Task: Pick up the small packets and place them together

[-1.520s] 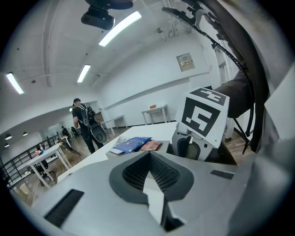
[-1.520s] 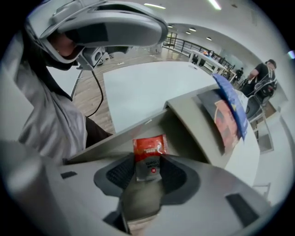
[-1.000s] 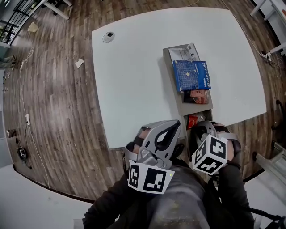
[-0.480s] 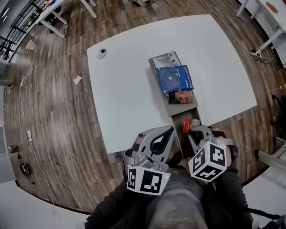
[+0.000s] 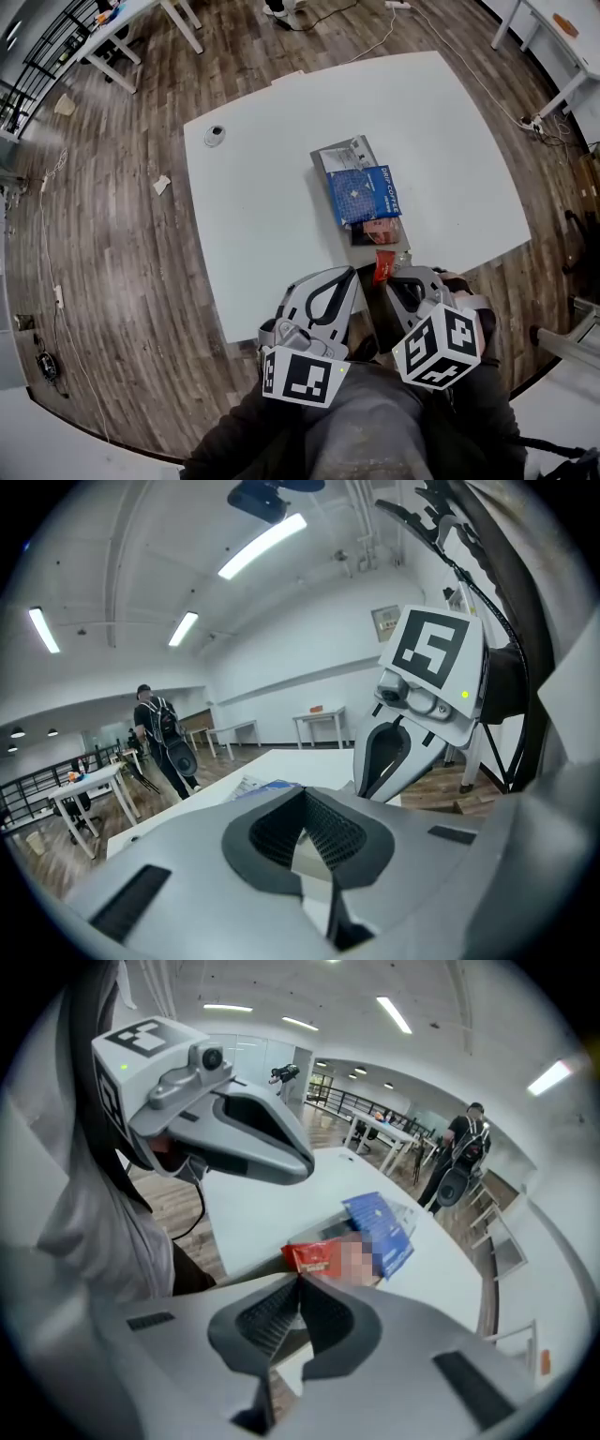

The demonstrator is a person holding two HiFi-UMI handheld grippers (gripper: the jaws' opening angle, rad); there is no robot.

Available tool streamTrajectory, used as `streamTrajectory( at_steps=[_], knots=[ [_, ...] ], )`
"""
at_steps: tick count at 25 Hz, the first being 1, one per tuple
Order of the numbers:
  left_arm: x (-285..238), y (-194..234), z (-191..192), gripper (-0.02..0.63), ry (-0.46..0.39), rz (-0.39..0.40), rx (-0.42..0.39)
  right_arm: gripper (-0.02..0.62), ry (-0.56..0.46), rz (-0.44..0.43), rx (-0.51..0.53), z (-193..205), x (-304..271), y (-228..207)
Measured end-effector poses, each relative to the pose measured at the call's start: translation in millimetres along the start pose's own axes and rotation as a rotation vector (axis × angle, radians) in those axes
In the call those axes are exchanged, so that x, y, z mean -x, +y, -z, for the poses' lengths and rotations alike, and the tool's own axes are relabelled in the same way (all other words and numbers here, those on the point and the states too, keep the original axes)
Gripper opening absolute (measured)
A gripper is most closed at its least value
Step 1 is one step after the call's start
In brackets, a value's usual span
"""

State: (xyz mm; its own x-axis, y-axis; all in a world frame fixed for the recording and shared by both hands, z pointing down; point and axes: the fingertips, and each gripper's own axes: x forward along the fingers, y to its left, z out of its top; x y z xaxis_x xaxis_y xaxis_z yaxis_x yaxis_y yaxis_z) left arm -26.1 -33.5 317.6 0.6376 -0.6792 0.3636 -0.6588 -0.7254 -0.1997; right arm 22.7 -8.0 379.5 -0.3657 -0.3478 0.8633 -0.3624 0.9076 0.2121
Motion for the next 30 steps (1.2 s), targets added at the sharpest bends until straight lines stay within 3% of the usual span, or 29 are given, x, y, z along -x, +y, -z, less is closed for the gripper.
streamTrajectory(
  at_steps=[5,9,19,25,30],
  knots=[
    [-12.2,32.6,-14.5,0.004,-0.039,-0.021,0.008,0.012,-0.018,0.081,0.038,-31.9,2.7,-54.1],
    [-16.4,48.7,-8.1,0.003,-0.038,-0.024,0.01,0.012,0.016,0.089,0.06,-41.0,-23.3,-78.2],
    [-17.2,55.0,15.5,0.003,0.006,-0.012,0.054,0.035,0.042,0.05,0.052,-41.4,-47.3,-75.9],
    [-7.8,48.4,12.9,0.003,0.006,-0.023,0.036,0.067,-0.003,0.106,0.024,-42.9,-36.9,-75.4],
    [4.9,30.0,1.4,0.005,0.004,-0.024,-0.017,0.067,-0.113,0.155,-0.047,-48.3,-11.8,-66.8]
  ],
)
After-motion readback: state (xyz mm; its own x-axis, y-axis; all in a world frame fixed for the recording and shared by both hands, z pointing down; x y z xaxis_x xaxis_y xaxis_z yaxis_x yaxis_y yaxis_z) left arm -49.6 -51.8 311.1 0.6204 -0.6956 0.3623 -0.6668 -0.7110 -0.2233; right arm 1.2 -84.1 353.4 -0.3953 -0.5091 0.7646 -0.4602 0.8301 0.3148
